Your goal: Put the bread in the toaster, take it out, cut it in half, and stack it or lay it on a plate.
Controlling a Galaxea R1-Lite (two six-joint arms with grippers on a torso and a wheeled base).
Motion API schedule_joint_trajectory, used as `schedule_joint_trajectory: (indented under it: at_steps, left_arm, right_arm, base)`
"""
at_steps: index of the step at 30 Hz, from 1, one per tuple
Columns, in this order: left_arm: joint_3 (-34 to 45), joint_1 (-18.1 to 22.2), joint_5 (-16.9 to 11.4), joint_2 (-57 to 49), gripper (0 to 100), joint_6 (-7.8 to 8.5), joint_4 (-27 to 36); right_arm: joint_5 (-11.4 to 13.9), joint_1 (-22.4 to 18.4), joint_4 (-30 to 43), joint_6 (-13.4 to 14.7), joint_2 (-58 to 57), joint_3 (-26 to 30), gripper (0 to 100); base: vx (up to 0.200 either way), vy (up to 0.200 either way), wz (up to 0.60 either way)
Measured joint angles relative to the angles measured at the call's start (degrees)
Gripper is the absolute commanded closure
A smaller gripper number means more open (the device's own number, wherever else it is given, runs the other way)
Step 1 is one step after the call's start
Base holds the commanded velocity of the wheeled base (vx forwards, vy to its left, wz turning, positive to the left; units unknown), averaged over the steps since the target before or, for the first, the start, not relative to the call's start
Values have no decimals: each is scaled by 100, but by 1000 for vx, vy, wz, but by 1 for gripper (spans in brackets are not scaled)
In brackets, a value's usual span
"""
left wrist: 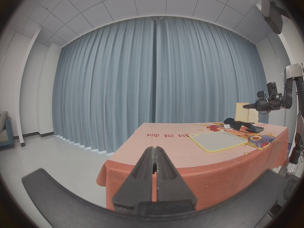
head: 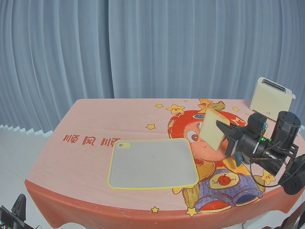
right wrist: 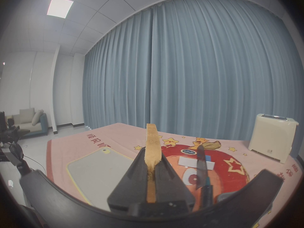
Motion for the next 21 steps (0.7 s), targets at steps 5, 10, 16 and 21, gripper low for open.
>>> schedule_joint_trajectory:
  at_steps: [5,10,16,21]
  left_arm:
    - [0,5,-2,0,100,5,0]
    - [0,2,0,0,100,6,0]
    - [0,2,0,0,100,5,2]
    - [0,2,0,0,100,0,0]
  right_arm:
    - [0,205,-4,558,91,-33,100]
    - [38,496,-4,1402,258,-132,100]
    - [122,858,-52,2705,516,-263,100]
    - [282,1073,-518,3942,778,-421,100]
  base:
    - [0,0,0]
    - [0,0,0]
    - [0,0,0]
    - [0,0,0]
